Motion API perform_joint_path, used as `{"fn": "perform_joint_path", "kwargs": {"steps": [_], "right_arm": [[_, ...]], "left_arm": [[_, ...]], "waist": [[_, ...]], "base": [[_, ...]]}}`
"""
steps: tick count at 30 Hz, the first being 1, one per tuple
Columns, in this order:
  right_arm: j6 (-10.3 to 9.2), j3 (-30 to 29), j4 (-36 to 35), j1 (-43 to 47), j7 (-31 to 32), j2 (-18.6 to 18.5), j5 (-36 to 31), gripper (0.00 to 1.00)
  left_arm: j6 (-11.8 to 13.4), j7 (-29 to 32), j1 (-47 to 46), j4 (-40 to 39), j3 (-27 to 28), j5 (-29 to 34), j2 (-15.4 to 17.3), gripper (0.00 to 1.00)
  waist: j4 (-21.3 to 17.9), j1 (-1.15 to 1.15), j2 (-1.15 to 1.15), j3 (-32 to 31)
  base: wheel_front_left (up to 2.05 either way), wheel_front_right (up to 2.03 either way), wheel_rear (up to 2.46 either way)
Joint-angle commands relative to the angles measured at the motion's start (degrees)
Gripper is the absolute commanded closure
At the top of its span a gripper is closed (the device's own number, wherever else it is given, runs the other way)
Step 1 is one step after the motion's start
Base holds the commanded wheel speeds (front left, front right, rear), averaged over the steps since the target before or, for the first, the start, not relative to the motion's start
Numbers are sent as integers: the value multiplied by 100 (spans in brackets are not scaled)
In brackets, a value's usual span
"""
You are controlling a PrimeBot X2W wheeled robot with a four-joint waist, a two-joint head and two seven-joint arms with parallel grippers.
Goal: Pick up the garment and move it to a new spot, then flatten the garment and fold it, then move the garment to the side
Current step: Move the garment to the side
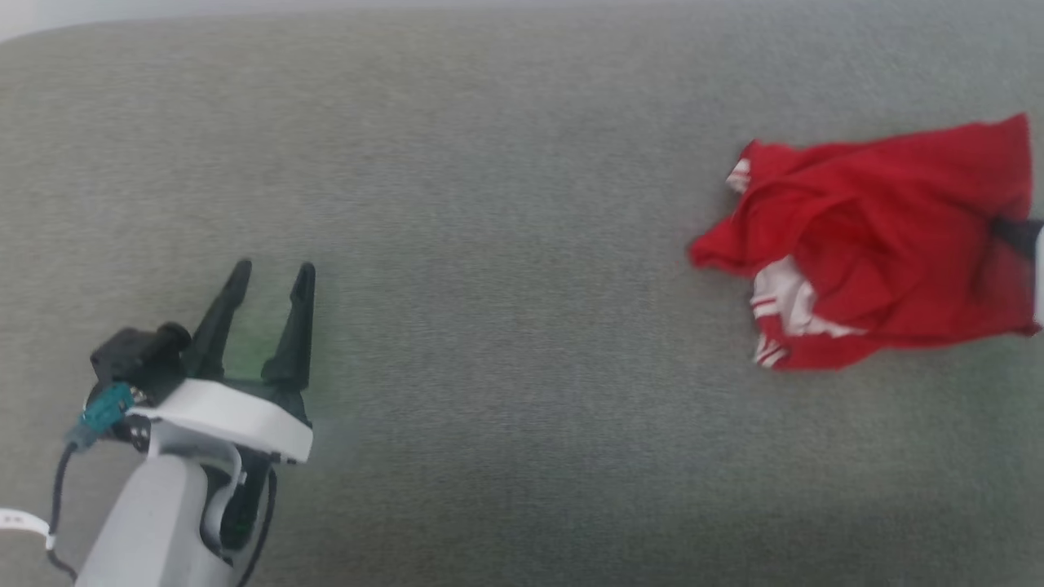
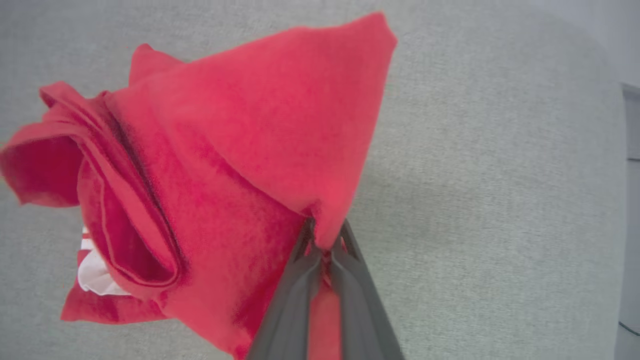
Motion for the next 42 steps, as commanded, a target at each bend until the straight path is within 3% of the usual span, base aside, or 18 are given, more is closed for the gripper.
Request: {"fn": "perform_joint_path", "kwargs": {"steps": [1, 16, 27, 42], "right_arm": [[-1, -19, 33, -133, -106, -71, -39, 100], [-1, 466, 1299, -1378, -1951, -816, -359, 100], [-1, 712, 2451, -2105, -3097, -1025, -985, 100], [-1, 504, 4060, -2687, -3845, -434, -1532, 100]], "left_arm": [[-10, -25, -140, -27, -15, 1, 55, 0], [-10, -25, -1090, -116, -664, 55, 385, 0], [-10, -24, -1577, -21, -1062, -28, 595, 0], [-8, 9, -1722, 68, -1283, -83, 768, 0]], "waist": [[-187, 0, 0, 163], [-1064, 0, 0, 923], [-1286, 0, 0, 1371], [-1259, 0, 0, 1698]], "base": [[0, 0, 0], [0, 0, 0], [0, 0, 0], [0, 0, 0]]}}
